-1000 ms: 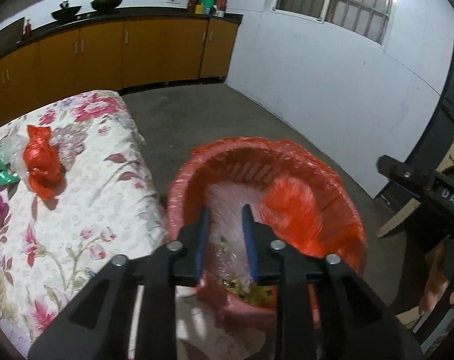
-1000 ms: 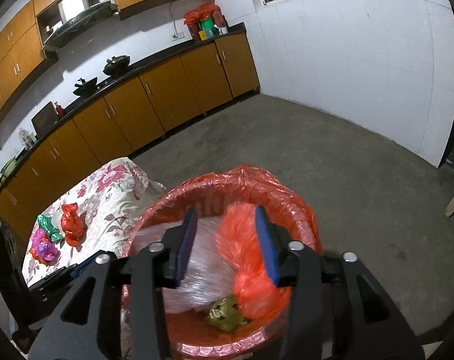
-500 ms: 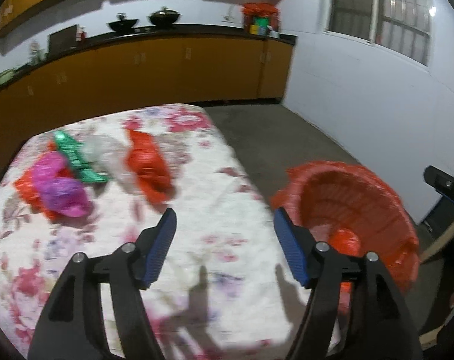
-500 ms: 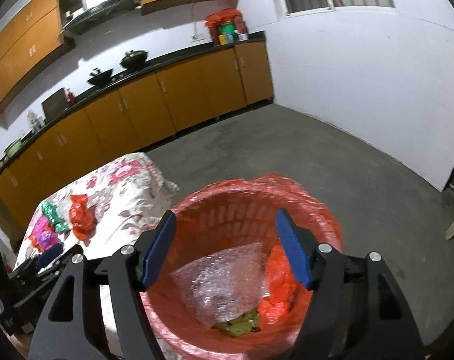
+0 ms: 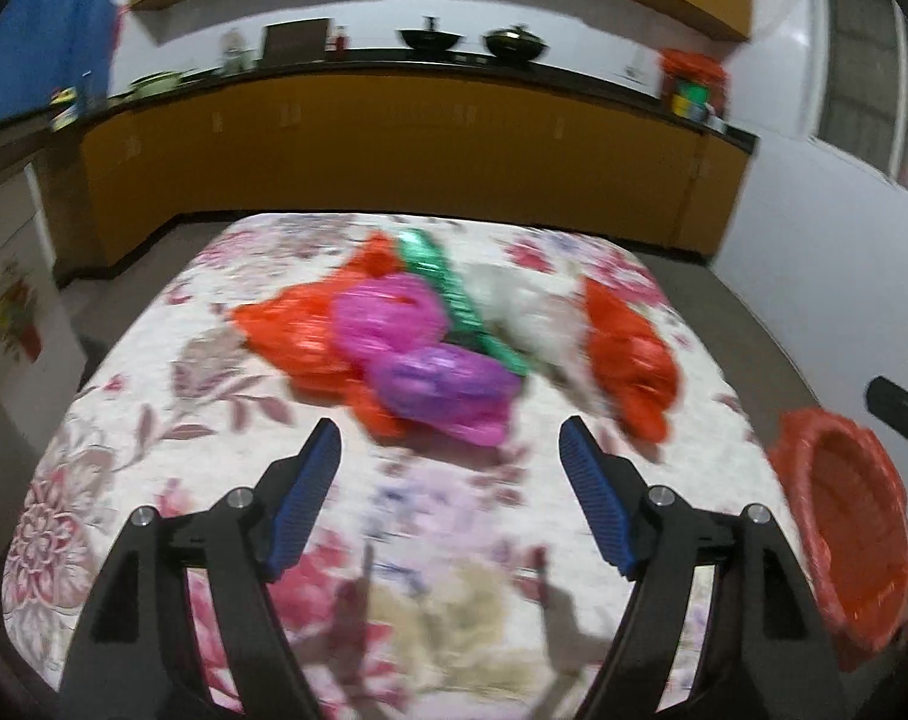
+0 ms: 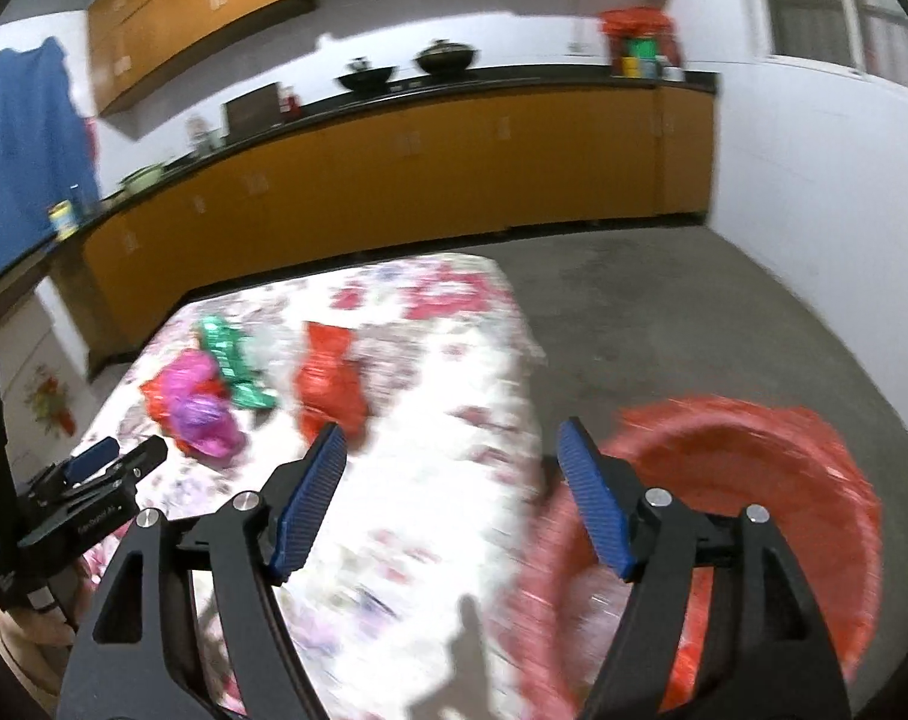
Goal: Collect trash
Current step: 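Grasp the red bag with the right gripper while the left reaches the pink bag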
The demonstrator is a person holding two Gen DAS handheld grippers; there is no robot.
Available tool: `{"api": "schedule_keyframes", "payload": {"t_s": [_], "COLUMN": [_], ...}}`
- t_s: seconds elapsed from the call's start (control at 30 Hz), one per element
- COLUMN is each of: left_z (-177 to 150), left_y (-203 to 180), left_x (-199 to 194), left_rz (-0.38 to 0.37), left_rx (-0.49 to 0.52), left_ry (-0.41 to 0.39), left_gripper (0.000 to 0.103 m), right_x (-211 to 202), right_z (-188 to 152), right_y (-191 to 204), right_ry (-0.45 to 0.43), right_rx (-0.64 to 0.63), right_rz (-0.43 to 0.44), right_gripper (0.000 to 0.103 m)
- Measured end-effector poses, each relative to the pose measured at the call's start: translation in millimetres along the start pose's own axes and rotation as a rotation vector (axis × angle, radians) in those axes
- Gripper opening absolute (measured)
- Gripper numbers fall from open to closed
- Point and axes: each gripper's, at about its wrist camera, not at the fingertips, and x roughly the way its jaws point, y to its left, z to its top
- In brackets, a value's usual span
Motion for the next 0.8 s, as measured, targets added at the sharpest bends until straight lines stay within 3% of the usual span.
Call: {"api": "schedule_keyframes", "payload": {"t_s": [0.23, 0.53, 0.7, 0.8], "left_z": [3.3, 10.7, 20.6, 25.0], "left_y": [36.5, 42.8, 28.3, 15.9], "left_x": [3.9, 18.2, 32.6, 47.1], "left_rz": [0.054, 0.041, 0.009, -0.004], "left_rx": [-0.037, -0.049, -0.049, -0.044], "left_ry": [-0.029, -0.017, -0.002, 0.025], "left_gripper": [0.074, 0.074, 0.074, 0.074], "right_x": [78.5, 132.7, 150.1, 142.3], "right_z": [11.8, 11.6, 0.9, -5.9], "right_y": [51.6, 68.1, 63.1, 57.7], "right_ry": [0.089, 0.161, 0.224, 0.215], "right_rx": [-0.034, -0.039, -0.06, -0.072], "right_rz": [0.06, 0.043, 0.035, 0.034], "right_gripper": [0.069, 0.066, 0.044, 0.04]}}
